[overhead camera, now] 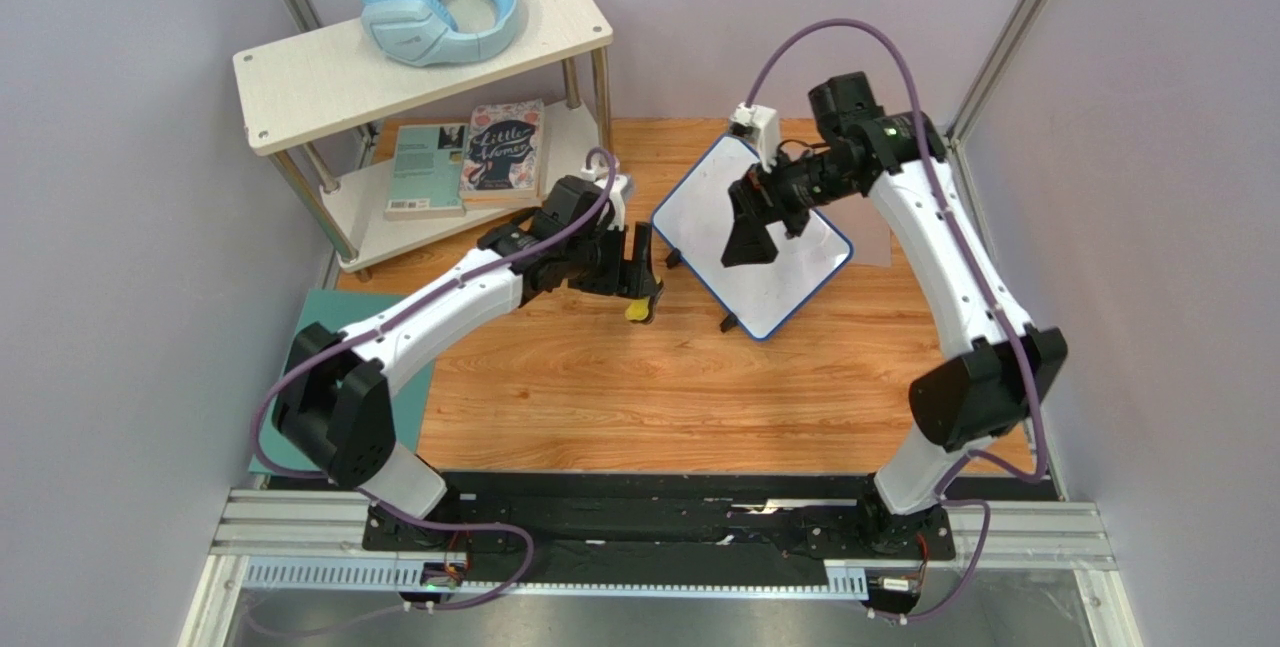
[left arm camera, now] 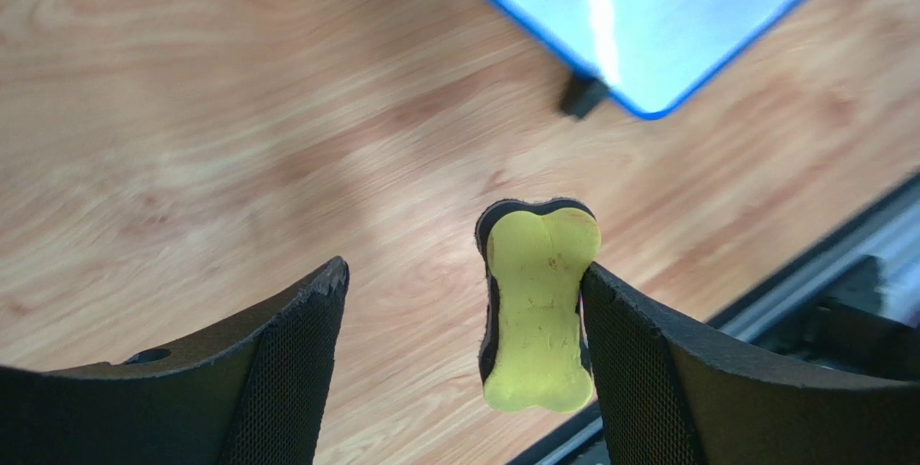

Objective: Erase the whiteboard

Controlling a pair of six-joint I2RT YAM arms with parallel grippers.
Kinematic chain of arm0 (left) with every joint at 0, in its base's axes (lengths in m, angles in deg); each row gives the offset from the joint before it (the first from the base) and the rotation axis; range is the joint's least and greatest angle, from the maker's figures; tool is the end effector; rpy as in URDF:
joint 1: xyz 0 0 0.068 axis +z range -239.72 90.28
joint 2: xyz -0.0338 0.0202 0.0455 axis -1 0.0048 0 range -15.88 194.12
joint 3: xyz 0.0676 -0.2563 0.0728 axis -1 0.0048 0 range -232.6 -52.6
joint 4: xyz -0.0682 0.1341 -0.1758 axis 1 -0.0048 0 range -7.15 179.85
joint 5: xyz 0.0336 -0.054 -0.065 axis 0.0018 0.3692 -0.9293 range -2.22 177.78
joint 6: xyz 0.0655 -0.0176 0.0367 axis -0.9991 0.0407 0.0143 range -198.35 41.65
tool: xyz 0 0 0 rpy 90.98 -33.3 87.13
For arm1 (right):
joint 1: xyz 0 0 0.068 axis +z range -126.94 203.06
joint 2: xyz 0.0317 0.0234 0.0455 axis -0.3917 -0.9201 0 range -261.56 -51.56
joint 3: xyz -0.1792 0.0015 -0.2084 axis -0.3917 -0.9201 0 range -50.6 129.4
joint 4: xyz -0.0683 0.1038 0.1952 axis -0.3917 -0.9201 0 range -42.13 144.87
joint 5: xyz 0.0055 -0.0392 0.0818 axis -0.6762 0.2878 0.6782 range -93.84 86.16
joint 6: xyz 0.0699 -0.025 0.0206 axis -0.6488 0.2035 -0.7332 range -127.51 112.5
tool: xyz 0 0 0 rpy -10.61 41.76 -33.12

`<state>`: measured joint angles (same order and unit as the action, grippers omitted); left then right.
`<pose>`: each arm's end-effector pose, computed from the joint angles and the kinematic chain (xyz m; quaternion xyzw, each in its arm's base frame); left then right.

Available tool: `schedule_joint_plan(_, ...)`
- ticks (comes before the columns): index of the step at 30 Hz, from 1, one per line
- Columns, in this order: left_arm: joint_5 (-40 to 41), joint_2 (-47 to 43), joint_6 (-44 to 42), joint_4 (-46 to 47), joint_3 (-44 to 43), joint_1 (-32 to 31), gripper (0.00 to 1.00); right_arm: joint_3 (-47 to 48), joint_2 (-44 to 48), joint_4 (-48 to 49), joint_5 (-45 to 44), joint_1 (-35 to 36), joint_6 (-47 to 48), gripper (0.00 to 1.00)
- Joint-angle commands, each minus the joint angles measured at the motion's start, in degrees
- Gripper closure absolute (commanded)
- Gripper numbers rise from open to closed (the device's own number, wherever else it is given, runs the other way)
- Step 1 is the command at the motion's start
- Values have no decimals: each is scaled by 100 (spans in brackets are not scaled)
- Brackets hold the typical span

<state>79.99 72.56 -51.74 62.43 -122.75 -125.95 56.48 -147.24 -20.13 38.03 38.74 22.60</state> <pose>0.2614 -0.2025 0.2702 0.1030 0.9187 -0.2498 0.2881 0.2746 0.1225 0.3692 -0.4289 0.8059 0.3183 0.2553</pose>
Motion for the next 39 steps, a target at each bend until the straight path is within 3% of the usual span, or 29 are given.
schedule_joint_plan(1, -662, -749, 72, 614, 185, 19, 18, 365, -976, 424, 1086, 75, -1304, 2)
schedule_joint_plan(4, -863, -1118, 230, 825, 335, 19, 18, 479, -1286, 548, 1122, 241, -1534, 3)
schedule_joint_plan(12, -1374, -1295, 511, 1089, 616, 2, 20, 935, -2147, 478, 2439, 383, -1544, 3)
schedule_joint_plan(17, -1304, -1198, 477, 1090, 695, -7, 20, 1174, -2350, 179, 2677, 576, -1253, 3)
schedule_joint_plan(23, -997, -1110, 415, 1142, 608, -7, 20, 1130, -2359, -145, 2283, 892, -929, 5)
schedule_joint_plan(29, -154, -1074, 125, 615, 344, 2, 19, 937, -2324, -392, 2133, 980, -682, 16)
schedule_joint_plan(33, 365, -1320, 81, 667, 405, 19, 18, 945, -2402, -725, 2080, 981, -376, 33)
schedule_joint_plan(39, 648, -1804, 221, 1018, 651, 151, 17, 700, -2464, -1069, 2124, 981, -5, 36)
